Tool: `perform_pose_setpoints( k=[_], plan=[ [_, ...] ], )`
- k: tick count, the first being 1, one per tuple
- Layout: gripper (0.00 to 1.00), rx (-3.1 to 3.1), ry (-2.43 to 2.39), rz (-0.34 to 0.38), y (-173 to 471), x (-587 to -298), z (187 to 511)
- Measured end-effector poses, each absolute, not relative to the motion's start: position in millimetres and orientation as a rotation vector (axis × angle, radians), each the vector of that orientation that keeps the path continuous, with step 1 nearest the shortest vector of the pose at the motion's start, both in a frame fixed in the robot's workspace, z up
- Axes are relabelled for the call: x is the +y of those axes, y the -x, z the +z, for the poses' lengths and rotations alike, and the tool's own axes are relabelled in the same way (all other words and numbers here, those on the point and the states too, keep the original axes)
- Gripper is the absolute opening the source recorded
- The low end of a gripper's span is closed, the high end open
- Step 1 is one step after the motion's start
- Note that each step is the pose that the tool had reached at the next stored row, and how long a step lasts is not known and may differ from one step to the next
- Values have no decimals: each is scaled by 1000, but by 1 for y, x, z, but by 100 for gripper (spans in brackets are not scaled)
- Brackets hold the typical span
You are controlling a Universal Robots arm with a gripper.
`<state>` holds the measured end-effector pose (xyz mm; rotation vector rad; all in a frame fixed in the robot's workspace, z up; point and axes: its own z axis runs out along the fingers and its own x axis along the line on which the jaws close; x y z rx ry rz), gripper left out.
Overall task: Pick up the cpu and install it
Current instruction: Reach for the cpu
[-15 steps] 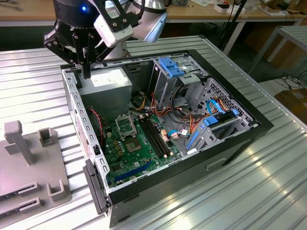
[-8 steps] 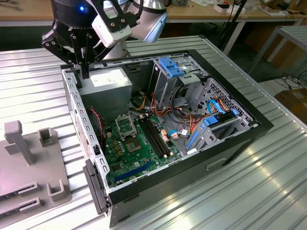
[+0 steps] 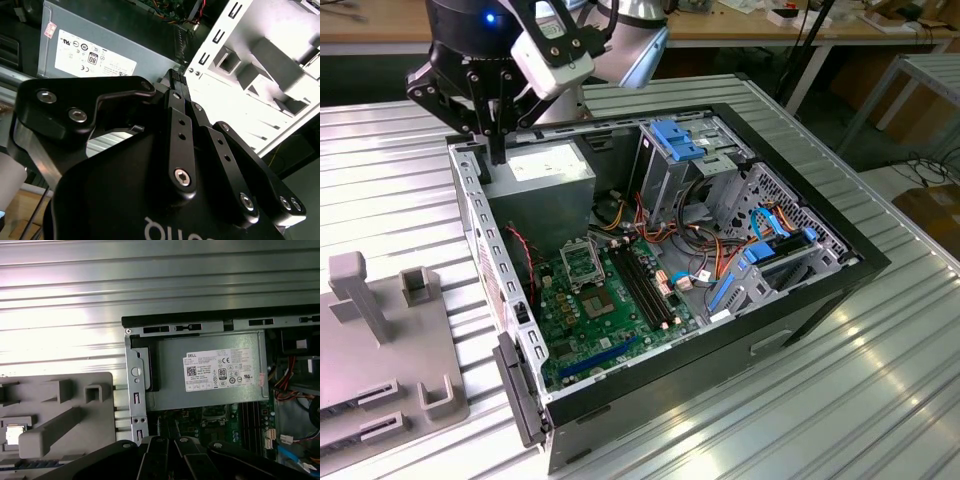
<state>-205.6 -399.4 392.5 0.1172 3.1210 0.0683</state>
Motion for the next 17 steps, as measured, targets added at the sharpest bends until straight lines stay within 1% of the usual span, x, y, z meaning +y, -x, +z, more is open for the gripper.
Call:
perform_pose_setpoints(
  k=[17],
  plan=[
    [11,3126,-117,68,228,-405,391]
  ],
)
